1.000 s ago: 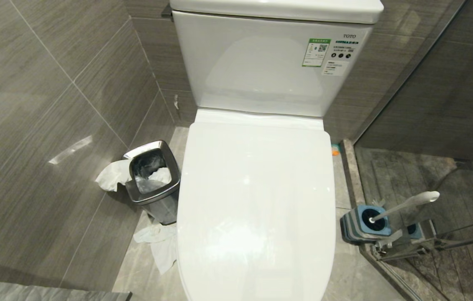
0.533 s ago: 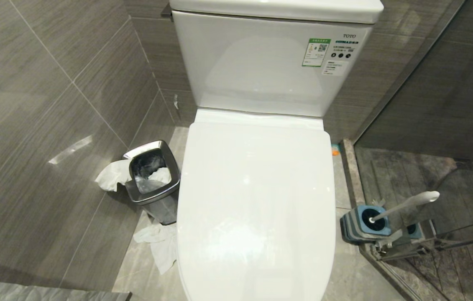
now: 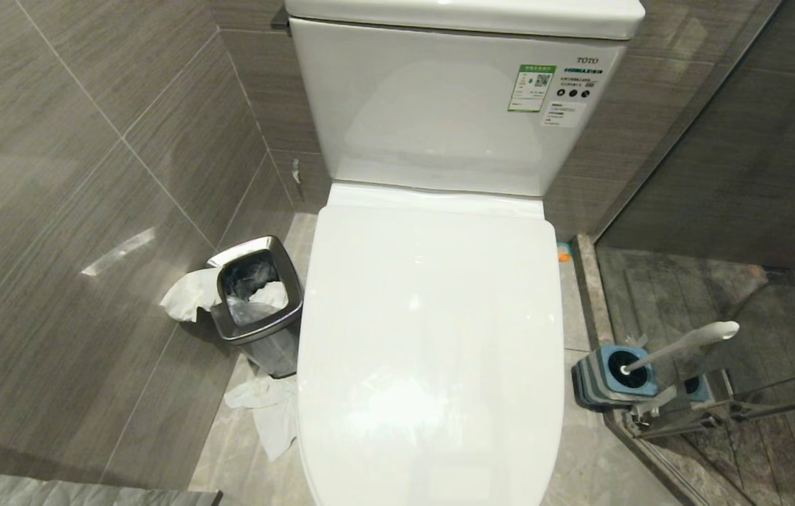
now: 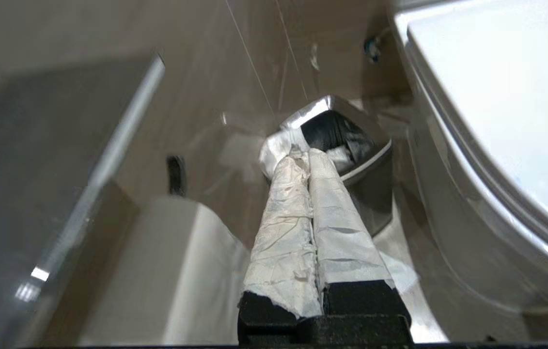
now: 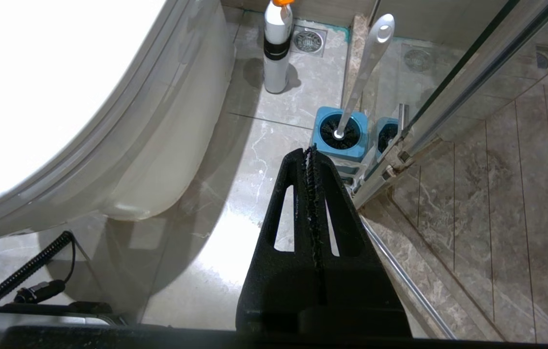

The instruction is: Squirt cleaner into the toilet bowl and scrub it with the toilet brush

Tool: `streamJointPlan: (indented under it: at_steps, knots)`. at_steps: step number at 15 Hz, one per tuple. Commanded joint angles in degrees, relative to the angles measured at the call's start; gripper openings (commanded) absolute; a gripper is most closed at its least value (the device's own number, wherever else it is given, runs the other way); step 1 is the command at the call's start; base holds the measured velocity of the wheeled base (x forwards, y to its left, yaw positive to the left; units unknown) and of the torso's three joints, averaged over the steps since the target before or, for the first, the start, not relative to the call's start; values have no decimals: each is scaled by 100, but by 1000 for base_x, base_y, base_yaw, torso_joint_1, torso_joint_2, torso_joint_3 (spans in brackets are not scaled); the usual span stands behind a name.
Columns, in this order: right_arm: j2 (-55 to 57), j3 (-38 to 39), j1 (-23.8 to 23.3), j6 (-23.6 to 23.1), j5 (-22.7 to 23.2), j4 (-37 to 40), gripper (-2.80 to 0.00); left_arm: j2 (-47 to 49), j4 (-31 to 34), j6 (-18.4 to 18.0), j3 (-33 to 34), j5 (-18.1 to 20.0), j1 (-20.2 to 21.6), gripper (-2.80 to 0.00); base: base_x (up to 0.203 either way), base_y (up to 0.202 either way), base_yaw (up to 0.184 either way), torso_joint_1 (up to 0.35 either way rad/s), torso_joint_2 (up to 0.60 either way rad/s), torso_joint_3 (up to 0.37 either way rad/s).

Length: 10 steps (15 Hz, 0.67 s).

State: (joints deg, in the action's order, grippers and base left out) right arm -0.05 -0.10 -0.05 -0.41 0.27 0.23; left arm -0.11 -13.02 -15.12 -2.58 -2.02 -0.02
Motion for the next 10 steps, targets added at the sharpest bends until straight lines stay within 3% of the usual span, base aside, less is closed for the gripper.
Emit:
streamJointPlan:
  at_steps: [1, 5, 8, 10]
  knots:
    - [5, 1, 5, -2, 0, 4, -280, 11, 19, 101, 267, 5, 9, -280, 0, 0, 0, 0, 0, 0]
    - [5, 1, 5, -2, 2, 4, -280, 11, 466, 286, 267, 103, 8, -280, 0, 0, 0, 0, 0, 0]
    - [5, 1, -4, -2, 0, 4, -280, 11, 962, 292, 267, 585, 4, -280, 0, 0, 0, 0, 0, 0]
    - [5, 1, 4, -2, 0, 4, -280, 11, 1174, 301, 267, 615, 8, -280, 0, 0, 0, 0, 0, 0]
